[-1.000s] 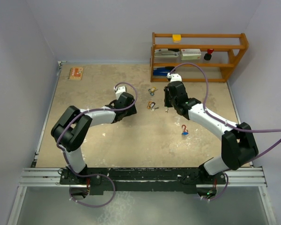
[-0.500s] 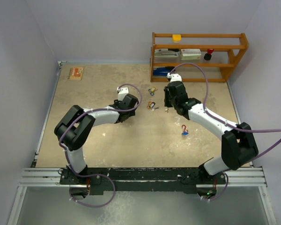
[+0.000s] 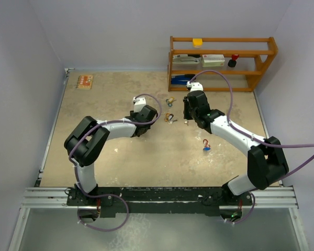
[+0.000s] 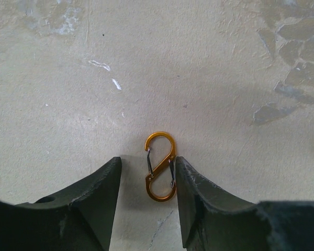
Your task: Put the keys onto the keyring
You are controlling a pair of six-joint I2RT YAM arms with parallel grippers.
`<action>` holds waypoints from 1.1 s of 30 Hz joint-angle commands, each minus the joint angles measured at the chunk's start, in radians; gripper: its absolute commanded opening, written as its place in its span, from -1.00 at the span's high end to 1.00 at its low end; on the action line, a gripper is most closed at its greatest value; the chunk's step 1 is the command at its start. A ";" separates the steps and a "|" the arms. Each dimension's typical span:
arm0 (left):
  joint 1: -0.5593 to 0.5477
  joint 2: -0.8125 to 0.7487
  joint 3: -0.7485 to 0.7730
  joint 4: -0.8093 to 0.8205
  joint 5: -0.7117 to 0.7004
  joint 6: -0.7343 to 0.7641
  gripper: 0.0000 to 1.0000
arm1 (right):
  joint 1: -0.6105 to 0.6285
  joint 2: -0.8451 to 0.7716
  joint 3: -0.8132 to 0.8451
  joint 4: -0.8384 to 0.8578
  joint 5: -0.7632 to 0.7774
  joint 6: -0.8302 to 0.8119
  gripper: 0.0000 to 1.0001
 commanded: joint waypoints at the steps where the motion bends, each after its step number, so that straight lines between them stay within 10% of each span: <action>1: -0.009 0.032 0.032 -0.012 -0.009 0.014 0.16 | 0.005 -0.029 -0.005 0.017 0.022 -0.014 0.57; 7: -0.009 0.037 0.039 -0.012 -0.012 0.021 0.34 | 0.005 -0.027 -0.005 0.019 0.022 -0.014 0.57; 12: -0.010 0.038 0.037 -0.006 -0.009 0.025 1.00 | 0.005 -0.031 -0.005 0.019 0.022 -0.014 0.57; 33: -0.012 -0.210 0.004 0.099 0.170 -0.091 1.00 | 0.007 -0.044 -0.025 0.065 -0.006 -0.020 0.57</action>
